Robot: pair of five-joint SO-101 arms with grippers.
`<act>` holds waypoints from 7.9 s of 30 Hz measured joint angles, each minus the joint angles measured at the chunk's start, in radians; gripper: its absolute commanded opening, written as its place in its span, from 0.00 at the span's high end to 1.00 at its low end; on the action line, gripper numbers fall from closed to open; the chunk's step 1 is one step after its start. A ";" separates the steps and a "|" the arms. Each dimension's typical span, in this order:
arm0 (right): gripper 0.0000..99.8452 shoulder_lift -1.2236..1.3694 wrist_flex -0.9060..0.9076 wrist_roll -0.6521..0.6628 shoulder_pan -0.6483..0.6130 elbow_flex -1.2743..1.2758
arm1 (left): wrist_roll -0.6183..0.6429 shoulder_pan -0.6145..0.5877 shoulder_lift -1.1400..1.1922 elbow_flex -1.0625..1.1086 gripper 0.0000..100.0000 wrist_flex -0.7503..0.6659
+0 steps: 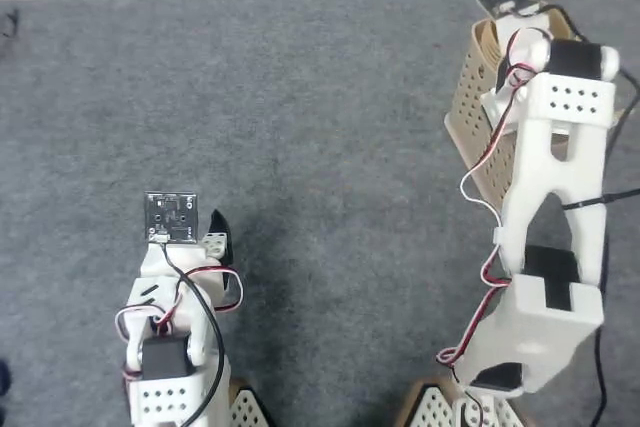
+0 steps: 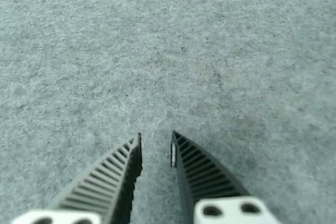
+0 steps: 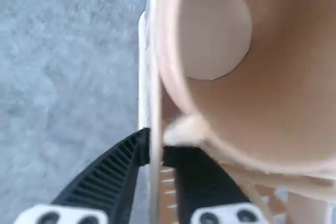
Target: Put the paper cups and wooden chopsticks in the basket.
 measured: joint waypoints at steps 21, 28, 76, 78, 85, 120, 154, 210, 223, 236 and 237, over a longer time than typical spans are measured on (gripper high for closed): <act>0.99 -0.181 0.169 0.339 -0.374 0.002 | 0.000 0.002 0.000 0.000 0.91 0.000; 0.99 -0.262 0.215 0.371 -0.583 0.002 | 0.000 -0.002 0.000 0.000 0.91 0.000; 0.99 -0.802 -0.293 0.577 -0.620 0.924 | 0.000 0.000 0.000 0.000 0.91 0.000; 0.97 -0.824 -0.293 0.577 -0.620 0.927 | 0.000 -0.002 0.000 0.000 0.91 0.000; 0.72 -0.970 -0.302 0.376 -0.603 0.930 | 0.000 0.000 0.000 0.000 0.91 0.000; 0.99 -1.270 -0.169 -0.474 -0.048 0.950 | 0.000 0.000 0.000 0.000 0.91 0.000; 0.99 -2.018 -0.252 -0.436 -0.086 1.924 | 0.000 0.040 0.000 0.000 0.91 0.178; 0.99 -2.007 -0.230 -0.439 -0.091 2.124 | 0.000 -0.028 0.000 0.000 0.92 0.348; 0.99 -2.007 -0.230 -0.439 -0.091 2.124 | 0.000 -0.028 0.000 0.000 0.92 0.348; 0.99 -2.007 -0.230 -0.439 -0.091 2.124 | 0.000 -0.028 0.000 0.000 0.92 0.348; 0.99 -2.007 -0.230 -0.439 -0.091 2.124 | 0.000 -0.028 0.000 0.000 0.92 0.348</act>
